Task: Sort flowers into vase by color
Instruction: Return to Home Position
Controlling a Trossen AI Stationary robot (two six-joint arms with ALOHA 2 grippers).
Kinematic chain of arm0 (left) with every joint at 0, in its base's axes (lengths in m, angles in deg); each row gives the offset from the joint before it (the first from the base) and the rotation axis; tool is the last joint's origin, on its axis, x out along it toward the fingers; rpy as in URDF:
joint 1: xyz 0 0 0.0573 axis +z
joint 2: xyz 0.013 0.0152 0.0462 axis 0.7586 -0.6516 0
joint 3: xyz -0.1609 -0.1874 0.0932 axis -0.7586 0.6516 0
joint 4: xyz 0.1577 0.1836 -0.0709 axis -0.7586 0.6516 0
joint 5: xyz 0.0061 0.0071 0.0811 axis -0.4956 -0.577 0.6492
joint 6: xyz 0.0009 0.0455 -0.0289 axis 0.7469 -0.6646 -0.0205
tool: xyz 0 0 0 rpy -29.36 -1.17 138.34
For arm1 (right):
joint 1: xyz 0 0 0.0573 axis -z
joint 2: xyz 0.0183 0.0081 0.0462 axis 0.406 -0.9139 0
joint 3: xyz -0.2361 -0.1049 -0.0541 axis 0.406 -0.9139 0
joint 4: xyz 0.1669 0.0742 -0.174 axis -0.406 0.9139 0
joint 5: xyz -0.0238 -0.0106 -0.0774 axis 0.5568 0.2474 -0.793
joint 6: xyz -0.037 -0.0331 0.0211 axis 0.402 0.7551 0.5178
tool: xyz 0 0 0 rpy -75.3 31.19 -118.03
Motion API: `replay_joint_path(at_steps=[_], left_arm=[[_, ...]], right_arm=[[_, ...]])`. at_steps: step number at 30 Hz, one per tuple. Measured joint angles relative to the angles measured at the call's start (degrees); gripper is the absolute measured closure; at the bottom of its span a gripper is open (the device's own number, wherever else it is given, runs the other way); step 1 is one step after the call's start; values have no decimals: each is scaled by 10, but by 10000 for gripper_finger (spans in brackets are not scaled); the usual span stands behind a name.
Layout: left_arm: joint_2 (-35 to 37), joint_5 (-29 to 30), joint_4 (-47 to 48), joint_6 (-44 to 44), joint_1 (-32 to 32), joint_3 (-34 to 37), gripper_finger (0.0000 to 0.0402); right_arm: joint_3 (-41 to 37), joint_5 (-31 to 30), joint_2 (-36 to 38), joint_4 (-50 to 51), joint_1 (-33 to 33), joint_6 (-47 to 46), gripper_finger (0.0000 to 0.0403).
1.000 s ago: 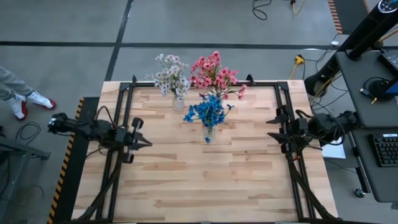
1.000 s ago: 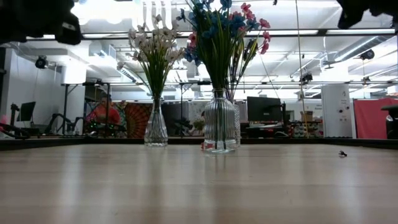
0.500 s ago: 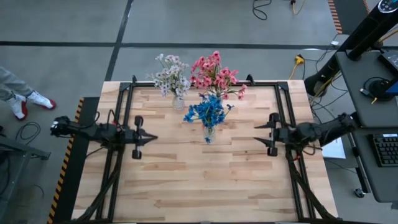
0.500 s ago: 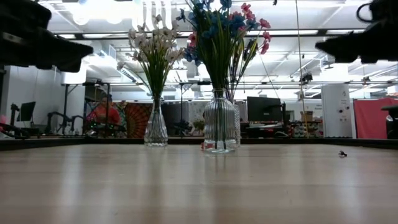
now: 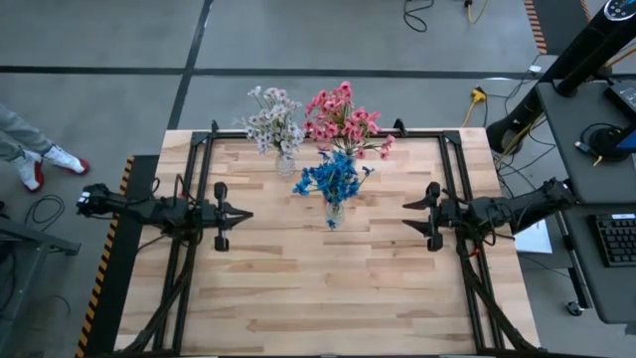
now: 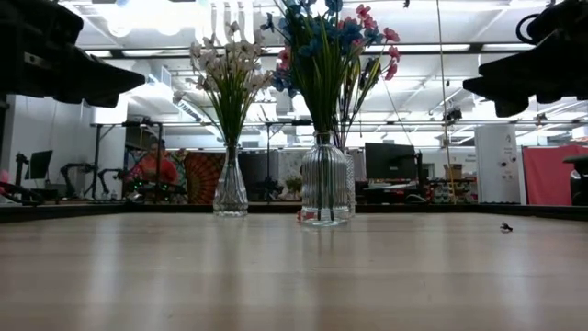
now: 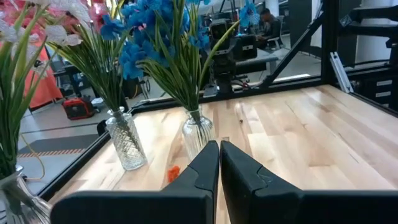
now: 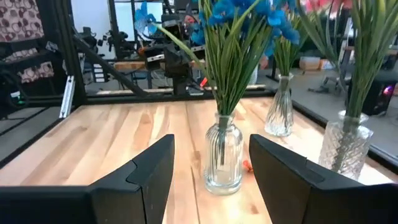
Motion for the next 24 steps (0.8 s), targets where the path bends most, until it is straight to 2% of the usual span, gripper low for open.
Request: replay_joint_path(at_steps=[24], left_arm=[[-53, 0, -2, 0, 0, -2, 402]], right_arm=[[0, 0, -2, 1, 0, -16, 202]])
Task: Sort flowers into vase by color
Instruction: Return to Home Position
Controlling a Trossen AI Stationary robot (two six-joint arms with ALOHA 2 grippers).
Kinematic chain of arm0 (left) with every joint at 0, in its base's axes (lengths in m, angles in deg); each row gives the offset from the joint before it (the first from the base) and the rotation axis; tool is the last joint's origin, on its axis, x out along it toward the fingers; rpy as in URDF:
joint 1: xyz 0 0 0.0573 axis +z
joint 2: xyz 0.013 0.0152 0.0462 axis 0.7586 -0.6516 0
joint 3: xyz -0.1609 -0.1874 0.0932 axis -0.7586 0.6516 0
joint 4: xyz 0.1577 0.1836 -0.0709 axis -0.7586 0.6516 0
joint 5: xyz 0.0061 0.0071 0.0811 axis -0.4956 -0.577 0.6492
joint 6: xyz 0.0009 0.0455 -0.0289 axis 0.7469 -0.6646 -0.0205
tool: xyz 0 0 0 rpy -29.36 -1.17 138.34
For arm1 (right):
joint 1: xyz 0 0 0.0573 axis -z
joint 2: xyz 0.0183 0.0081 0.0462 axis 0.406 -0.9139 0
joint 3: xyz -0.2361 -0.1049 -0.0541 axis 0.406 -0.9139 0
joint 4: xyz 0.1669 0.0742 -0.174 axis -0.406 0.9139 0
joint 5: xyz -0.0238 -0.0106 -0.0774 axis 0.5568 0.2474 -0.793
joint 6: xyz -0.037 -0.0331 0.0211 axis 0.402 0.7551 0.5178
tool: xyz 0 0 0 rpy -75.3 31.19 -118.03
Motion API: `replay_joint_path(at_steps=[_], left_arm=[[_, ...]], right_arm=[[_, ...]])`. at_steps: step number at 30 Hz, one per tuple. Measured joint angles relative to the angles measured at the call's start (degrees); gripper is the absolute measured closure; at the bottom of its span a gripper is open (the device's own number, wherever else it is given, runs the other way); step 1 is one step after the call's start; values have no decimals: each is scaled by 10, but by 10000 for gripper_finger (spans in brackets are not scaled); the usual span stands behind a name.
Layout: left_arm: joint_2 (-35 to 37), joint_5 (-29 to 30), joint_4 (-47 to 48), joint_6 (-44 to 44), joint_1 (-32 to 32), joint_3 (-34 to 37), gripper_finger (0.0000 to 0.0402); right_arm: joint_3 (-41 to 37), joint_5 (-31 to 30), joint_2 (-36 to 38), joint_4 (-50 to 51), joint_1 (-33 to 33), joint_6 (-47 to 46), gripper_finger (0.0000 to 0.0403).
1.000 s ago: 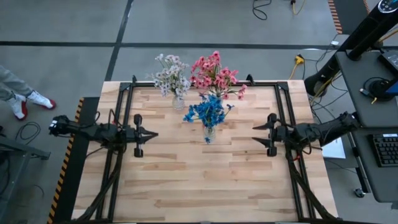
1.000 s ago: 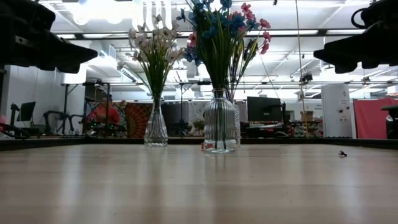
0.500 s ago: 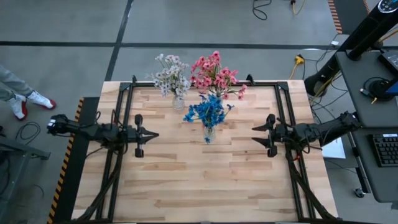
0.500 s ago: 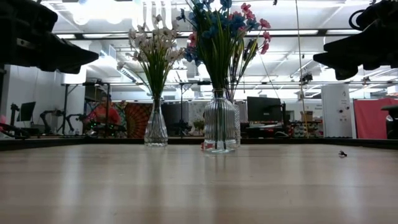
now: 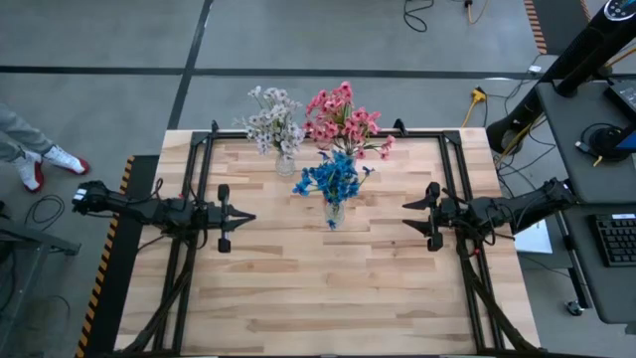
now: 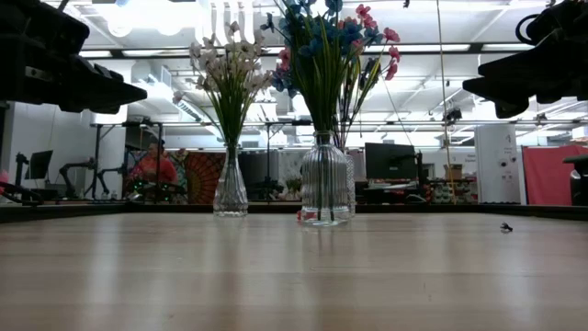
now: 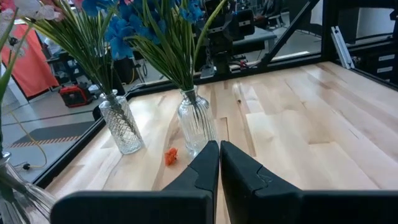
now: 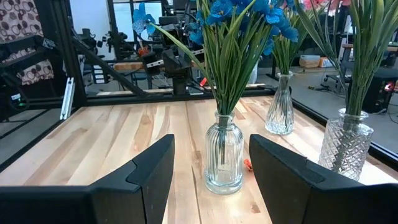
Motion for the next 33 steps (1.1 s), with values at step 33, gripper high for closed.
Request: replay_joint_path(at_steps=[33], left_arm=[[-45, 0, 0, 0, 0, 0, 402]], right_arm=[[0, 0, 0, 0, 0, 0, 202]])
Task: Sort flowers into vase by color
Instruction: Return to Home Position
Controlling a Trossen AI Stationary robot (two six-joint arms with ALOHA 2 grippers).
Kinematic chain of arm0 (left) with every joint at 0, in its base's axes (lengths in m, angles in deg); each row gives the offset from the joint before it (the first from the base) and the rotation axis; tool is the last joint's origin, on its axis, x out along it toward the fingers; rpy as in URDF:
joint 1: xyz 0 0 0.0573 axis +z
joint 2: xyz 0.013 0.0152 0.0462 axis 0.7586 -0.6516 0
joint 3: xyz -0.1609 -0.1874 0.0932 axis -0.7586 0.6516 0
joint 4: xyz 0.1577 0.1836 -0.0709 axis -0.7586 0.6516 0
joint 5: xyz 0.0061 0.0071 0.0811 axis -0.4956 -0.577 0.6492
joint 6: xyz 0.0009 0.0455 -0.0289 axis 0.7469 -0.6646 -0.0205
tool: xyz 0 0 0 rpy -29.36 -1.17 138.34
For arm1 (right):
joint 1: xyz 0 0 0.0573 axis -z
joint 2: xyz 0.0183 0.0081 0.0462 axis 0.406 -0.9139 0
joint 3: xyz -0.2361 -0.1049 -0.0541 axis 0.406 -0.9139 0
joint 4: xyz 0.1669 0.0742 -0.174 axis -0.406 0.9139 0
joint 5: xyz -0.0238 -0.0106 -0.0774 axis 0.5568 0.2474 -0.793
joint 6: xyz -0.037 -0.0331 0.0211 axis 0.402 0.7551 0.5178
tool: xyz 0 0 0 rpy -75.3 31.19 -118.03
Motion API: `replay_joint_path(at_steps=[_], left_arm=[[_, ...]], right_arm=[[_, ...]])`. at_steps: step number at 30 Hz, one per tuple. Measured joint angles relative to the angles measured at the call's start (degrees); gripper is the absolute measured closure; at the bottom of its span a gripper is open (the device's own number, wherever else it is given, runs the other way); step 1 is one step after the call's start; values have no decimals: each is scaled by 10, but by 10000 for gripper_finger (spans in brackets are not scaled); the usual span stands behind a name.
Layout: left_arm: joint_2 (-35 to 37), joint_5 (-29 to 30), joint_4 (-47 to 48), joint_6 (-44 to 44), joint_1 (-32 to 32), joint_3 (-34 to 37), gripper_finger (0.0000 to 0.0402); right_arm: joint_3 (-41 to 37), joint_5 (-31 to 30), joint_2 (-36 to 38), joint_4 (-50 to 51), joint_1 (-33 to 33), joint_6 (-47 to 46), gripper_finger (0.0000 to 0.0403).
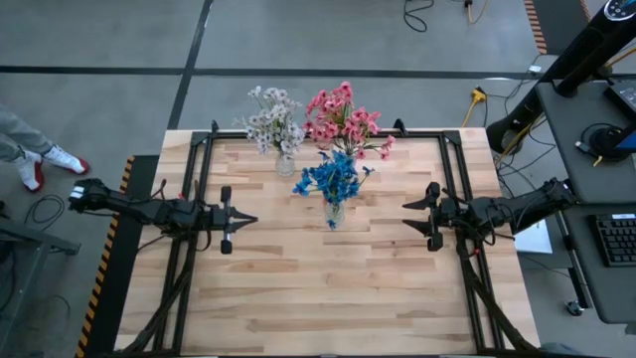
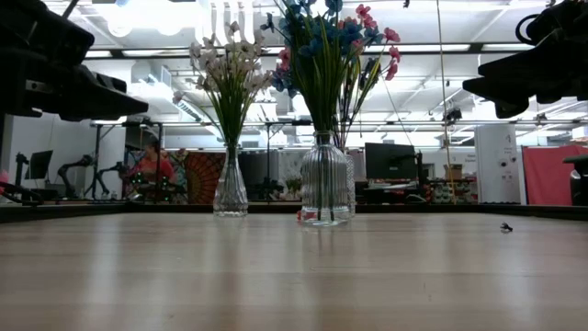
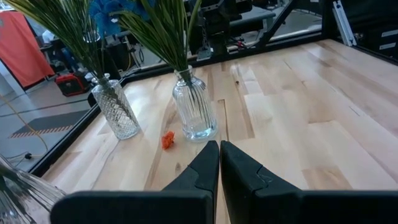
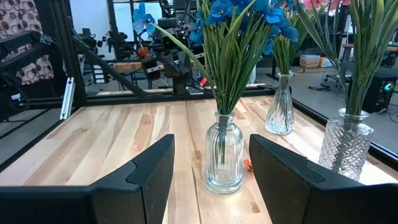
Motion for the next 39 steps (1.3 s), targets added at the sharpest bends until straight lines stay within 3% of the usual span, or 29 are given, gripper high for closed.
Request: replay_joint_path(at_steps=[39], left_arm=[[-29, 0, 0, 0, 0, 0, 402]], right_arm=[[0, 0, 0, 0, 0, 0, 202]])
